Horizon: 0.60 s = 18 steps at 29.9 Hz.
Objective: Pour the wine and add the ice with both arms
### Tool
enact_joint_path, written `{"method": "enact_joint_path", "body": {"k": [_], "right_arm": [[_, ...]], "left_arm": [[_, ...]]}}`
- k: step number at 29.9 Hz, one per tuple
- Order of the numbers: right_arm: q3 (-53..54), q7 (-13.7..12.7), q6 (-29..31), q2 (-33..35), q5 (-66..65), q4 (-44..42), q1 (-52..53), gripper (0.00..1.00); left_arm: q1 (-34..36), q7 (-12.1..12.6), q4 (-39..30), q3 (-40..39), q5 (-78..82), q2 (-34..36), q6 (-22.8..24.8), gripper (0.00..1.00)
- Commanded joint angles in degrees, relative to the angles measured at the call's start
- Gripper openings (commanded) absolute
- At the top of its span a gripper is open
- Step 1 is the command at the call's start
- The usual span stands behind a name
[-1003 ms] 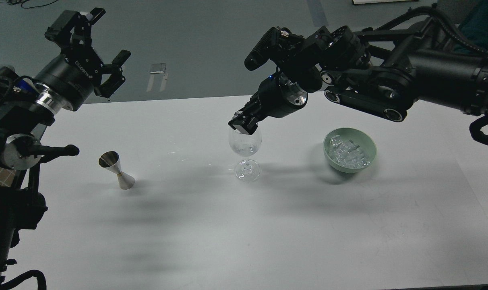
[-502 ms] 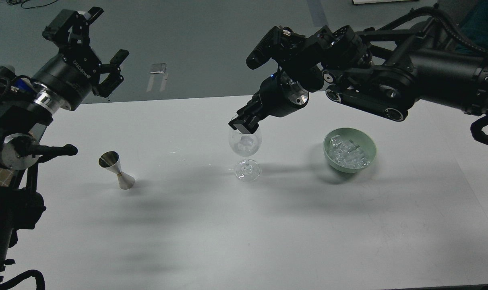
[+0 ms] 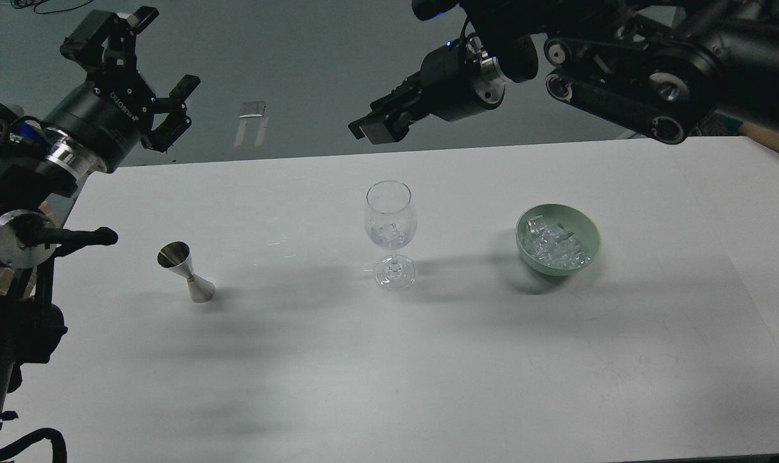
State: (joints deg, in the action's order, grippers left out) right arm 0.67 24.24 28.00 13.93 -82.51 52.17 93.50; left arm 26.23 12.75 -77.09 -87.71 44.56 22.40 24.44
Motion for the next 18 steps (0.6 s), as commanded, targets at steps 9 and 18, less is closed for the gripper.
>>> {"method": "enact_joint_path", "body": {"k": [9, 18], "right_arm": [[11.5, -0.6, -4.1, 6.8, 24.2, -8.9, -3.9, 1.0], [18.1, -0.8, -15.7, 7.1, 30.8, -12.7, -10.6, 1.0]], "left_arm": [[2.2, 0.3, 2.4, 0.7, -0.8, -0.8, -2.3, 0.98], [10.2, -0.3, 10.8, 0.8, -2.7, -1.2, -2.5, 0.98]]}}
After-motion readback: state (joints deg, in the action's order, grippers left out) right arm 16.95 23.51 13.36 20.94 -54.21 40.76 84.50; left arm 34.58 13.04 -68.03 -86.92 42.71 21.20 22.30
